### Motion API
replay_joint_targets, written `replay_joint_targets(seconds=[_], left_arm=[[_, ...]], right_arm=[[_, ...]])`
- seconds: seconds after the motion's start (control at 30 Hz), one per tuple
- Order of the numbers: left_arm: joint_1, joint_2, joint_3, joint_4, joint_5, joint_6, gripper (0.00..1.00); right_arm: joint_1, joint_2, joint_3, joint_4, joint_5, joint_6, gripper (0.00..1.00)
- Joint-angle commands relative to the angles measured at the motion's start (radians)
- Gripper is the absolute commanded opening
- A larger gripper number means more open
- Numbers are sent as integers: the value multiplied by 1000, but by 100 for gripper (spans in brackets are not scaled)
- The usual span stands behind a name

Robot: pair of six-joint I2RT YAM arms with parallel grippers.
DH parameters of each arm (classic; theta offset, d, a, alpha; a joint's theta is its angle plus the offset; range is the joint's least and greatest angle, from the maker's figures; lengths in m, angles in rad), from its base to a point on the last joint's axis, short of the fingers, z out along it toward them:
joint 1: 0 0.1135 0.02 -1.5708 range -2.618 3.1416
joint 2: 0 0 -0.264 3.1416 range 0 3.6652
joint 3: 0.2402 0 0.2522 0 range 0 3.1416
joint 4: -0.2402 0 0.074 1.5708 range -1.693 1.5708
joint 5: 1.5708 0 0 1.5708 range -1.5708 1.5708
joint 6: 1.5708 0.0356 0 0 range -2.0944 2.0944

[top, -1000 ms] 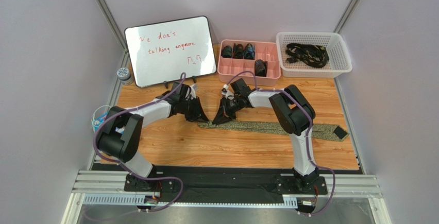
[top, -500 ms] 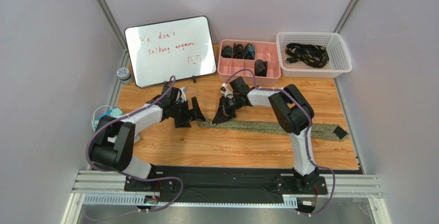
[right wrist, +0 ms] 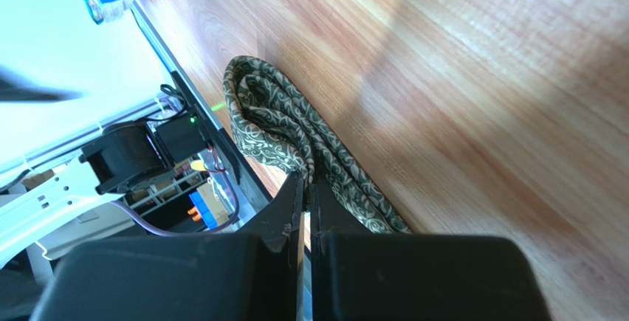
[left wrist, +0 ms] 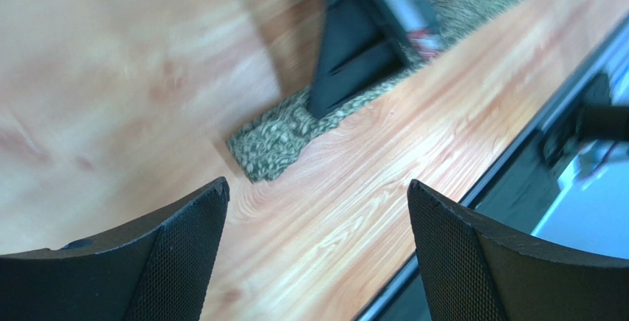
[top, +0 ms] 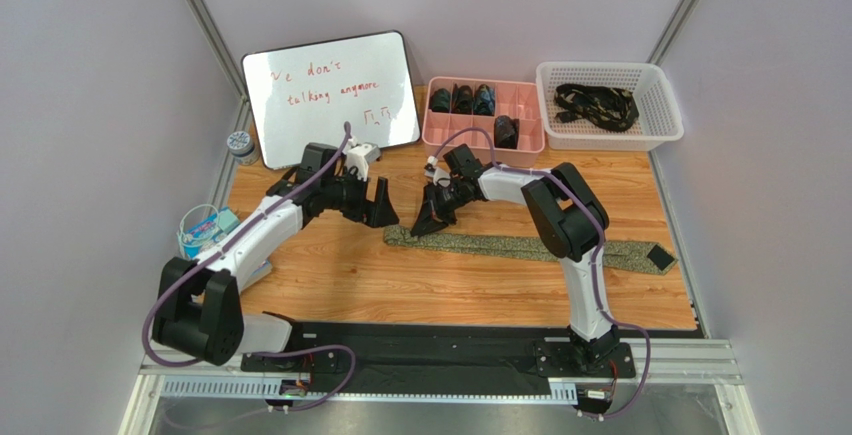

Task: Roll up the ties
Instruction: Roll the tie at the center of the board.

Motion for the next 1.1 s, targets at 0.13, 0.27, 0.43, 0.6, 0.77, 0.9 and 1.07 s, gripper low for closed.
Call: replay_joint_targets(seconds=[0.13, 0.27, 0.43, 0.6, 0.77, 0.9, 1.07], left_arm=[[-20, -64, 97, -189, 169, 832, 95], [-65, -48, 73, -181, 189, 958, 95], [-135, -33, -1, -94, 166, 1008, 94], [-203, 30, -9, -46, 95, 1038, 95], [-253, 100, 25, -43, -7, 1052, 95], [-307, 168, 60, -36, -93, 1069, 96], [-352, 249, 111, -39, -185, 1064, 95]], right_arm=[[4, 32, 41, -52, -41, -69, 0], [0, 28, 42, -98, -45, -108, 0], [-22, 15, 40, -161, -44, -165, 0], [-45, 5, 19, -187, -47, -217, 0], [-63, -11, 12, -220, -54, -263, 0], [-75, -12, 11, -249, -65, -309, 0], [-86, -24, -14, -269, -79, -347, 0]])
